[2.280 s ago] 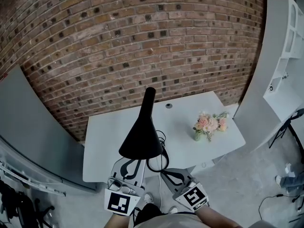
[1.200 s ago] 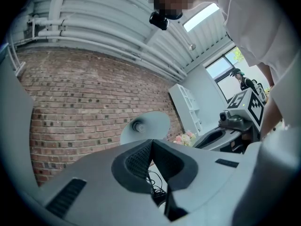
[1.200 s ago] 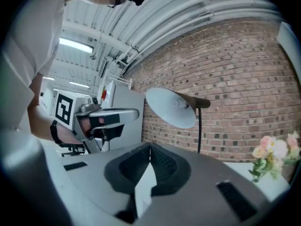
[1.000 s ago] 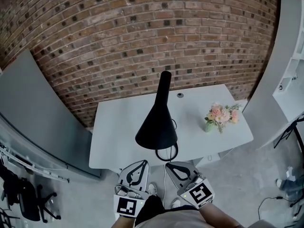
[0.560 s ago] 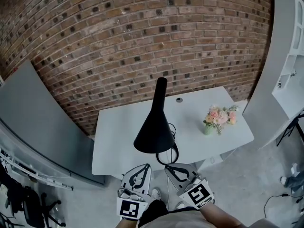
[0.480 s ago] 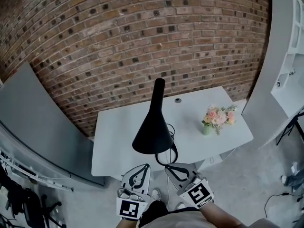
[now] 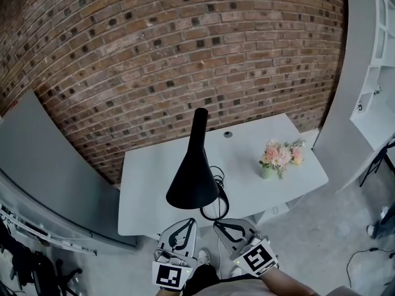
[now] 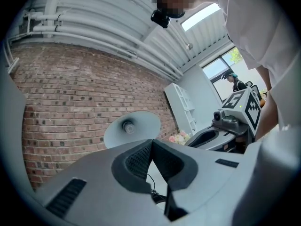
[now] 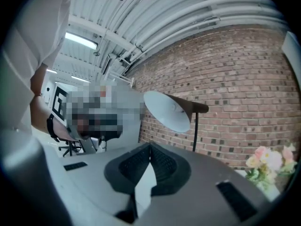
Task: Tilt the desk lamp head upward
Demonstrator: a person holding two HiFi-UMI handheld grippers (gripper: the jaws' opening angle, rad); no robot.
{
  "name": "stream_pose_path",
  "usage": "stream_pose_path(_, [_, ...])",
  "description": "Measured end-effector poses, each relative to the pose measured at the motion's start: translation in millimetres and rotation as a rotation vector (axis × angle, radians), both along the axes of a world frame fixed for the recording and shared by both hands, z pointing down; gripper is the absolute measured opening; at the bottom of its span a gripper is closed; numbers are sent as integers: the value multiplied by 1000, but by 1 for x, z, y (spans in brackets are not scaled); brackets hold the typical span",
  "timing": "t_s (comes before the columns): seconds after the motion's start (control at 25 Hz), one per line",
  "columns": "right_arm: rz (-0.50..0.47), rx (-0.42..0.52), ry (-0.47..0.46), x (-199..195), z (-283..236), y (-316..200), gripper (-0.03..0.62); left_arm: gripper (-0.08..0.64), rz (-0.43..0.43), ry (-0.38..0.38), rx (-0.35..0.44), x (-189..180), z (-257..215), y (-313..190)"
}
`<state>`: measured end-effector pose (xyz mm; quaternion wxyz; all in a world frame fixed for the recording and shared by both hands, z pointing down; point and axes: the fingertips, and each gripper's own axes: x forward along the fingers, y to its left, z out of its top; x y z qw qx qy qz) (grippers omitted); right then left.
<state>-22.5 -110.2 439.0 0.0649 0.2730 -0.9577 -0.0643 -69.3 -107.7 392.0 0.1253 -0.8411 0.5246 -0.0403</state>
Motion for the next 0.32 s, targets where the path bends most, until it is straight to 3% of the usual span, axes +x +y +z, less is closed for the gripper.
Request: stream_pose_path(0.32, [30,9,-32,12,-1,-8,17,8,2,26,-13,7,4,-12])
